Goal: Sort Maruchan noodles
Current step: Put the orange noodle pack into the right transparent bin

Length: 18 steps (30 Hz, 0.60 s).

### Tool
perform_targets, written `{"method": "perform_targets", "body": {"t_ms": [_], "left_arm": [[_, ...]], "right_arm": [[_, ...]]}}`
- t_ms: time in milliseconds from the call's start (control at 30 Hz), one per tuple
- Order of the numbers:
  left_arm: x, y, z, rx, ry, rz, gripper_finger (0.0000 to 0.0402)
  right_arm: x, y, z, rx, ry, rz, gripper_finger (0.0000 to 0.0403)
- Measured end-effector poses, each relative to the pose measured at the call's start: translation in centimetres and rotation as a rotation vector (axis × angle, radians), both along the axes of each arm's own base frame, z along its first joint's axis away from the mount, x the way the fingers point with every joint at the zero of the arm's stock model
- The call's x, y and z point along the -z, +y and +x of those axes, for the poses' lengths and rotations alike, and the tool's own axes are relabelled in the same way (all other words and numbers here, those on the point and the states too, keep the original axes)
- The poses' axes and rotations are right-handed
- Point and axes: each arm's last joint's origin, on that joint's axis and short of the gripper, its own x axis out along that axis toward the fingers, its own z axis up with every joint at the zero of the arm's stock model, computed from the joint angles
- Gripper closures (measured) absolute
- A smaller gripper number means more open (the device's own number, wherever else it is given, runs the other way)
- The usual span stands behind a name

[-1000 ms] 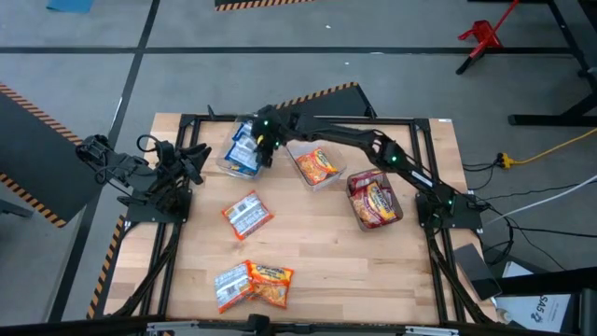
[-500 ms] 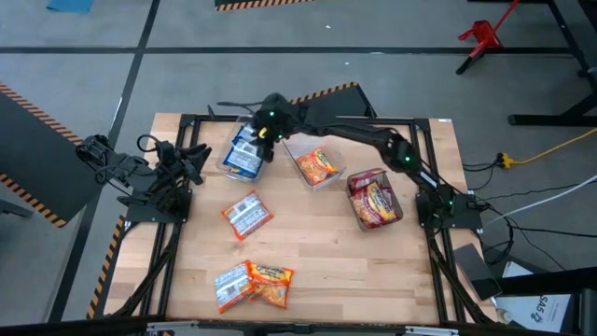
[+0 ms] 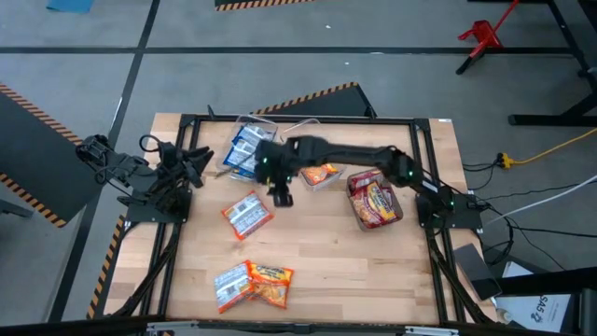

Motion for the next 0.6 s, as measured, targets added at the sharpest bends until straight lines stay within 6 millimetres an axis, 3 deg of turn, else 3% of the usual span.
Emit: {"method": "perform_targets", "body": {"t_ms": [133, 333, 433, 600], "left_arm": [[0.1, 0.0, 0.0, 0.016, 0.006, -0.001, 0.0260], [0.1, -0.1, 0.1, 0.060, 0.012, -0.011, 0.0260], [0.1, -0.2, 0.1, 0.078, 0.017, -0.013, 0.0260], [0.1, -0.2, 0.1, 0.087, 0.021, -0.013, 0.0260]], "right_arm": [[2.5, 2.3, 1.1, -0.001, 0.037, -0.076, 0.0170], [6.8, 4.7, 2.3, 0.047, 0.123, -0.056, 0.0065], [8.8, 5.5, 3.0, 0.051, 0.135, -0.046, 0.0043], [11.8, 5.4, 3.9, 0.125, 0.149, -0.019, 0.0041]]}}
